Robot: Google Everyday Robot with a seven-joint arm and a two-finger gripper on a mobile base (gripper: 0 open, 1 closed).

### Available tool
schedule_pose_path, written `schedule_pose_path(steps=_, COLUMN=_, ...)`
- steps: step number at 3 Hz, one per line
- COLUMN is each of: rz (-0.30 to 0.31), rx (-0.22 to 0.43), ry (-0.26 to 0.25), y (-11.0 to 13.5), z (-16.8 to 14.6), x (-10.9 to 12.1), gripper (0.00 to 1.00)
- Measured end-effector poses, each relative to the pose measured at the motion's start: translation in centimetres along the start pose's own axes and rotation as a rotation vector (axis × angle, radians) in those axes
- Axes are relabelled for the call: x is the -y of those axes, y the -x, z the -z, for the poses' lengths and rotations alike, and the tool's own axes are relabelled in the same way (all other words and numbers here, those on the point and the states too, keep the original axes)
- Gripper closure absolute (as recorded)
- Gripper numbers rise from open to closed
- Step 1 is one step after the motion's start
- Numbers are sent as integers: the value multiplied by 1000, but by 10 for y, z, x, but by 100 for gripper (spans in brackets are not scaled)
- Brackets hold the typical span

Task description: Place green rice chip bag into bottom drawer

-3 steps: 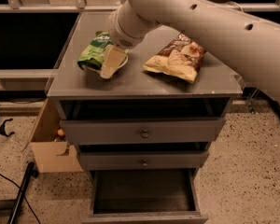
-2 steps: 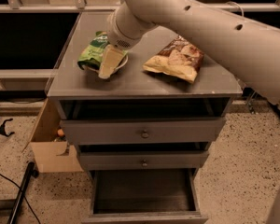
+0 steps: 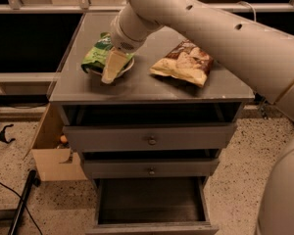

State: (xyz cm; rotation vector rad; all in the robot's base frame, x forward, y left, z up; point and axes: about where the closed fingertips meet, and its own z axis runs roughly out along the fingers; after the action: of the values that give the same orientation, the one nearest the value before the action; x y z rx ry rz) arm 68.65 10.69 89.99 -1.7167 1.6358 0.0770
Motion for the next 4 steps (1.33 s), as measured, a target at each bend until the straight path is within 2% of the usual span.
schedule_pose_path(steps=3, rz=-43, rx=-15, ry=69, y=-7, z=-11, x=-5, gripper=3)
schedule_pose_path(steps=4, rz=-48, rx=-20, ry=85, y=-8, z=-13, x=-7, gripper=21)
